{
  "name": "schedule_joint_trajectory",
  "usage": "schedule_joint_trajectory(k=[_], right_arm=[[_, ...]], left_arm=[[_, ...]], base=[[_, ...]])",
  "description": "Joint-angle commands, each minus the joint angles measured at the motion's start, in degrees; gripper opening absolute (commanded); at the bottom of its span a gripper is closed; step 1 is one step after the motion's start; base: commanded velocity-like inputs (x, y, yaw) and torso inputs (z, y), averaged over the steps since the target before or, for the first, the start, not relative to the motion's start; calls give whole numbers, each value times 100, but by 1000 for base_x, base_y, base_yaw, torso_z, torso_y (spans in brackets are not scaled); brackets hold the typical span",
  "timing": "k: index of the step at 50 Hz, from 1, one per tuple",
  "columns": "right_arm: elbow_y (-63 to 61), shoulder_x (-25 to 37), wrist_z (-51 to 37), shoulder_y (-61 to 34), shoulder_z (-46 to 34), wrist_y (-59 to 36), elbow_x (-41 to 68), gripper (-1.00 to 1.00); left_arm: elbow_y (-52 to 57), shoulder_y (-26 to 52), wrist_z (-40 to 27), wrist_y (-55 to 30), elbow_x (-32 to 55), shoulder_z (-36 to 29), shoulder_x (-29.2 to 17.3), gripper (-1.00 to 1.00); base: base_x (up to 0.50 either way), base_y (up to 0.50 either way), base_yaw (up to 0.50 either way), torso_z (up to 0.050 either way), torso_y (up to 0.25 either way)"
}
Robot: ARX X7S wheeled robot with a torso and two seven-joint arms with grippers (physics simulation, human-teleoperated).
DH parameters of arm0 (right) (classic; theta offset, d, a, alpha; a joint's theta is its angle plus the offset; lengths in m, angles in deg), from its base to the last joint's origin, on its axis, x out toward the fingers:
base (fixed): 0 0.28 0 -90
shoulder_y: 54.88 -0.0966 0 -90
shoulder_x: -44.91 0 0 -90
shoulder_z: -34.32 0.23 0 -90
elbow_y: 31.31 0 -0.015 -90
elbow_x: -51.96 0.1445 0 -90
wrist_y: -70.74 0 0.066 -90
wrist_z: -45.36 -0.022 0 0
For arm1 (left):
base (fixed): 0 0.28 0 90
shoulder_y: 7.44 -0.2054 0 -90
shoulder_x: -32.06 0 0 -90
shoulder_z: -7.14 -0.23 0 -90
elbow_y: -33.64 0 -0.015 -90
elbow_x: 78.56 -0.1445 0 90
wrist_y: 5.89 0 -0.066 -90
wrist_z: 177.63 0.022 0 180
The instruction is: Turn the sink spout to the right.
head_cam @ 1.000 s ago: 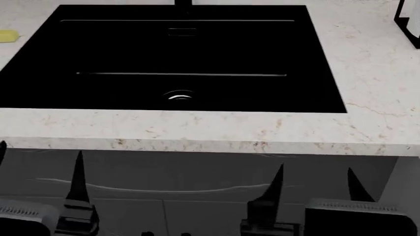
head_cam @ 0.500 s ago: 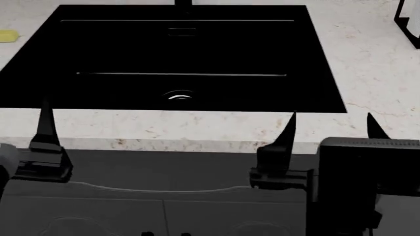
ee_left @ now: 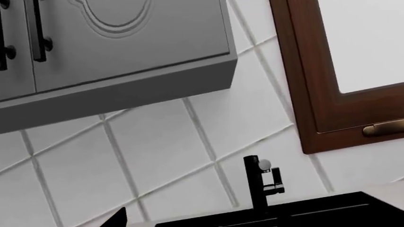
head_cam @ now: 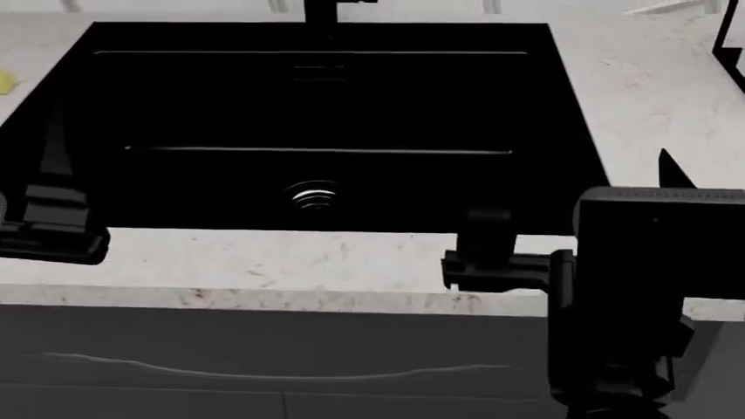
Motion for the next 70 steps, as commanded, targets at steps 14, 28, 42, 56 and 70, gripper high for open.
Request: schedule_joint_trajectory(k=[14, 28, 42, 56, 70], right_arm=[[-52, 30, -44, -213, -151, -176, 76, 100], [-28, 56, -56, -129, -79, -107, 127, 100], [-19, 56, -69, -93, -39, -70, 189, 100], [-4, 72, -89, -108, -42, -85, 235, 100], [42, 79, -142, -74, -35, -55, 251, 100]], left_arm=[[119, 233, -20, -267, 77, 57, -98, 100], [33, 210, -73, -187, 64, -50, -108, 100], [50, 219, -90, -196, 110, -61, -122, 100], [49, 265, -119, -223, 142, -89, -131, 100], [-30, 236, -143, -140, 172, -97, -148, 100]], base=[[302, 14, 0, 0, 0], [193, 304, 0, 0, 0], [252, 152, 0, 0, 0], [274, 40, 0, 0, 1], [265, 33, 0, 0, 0]])
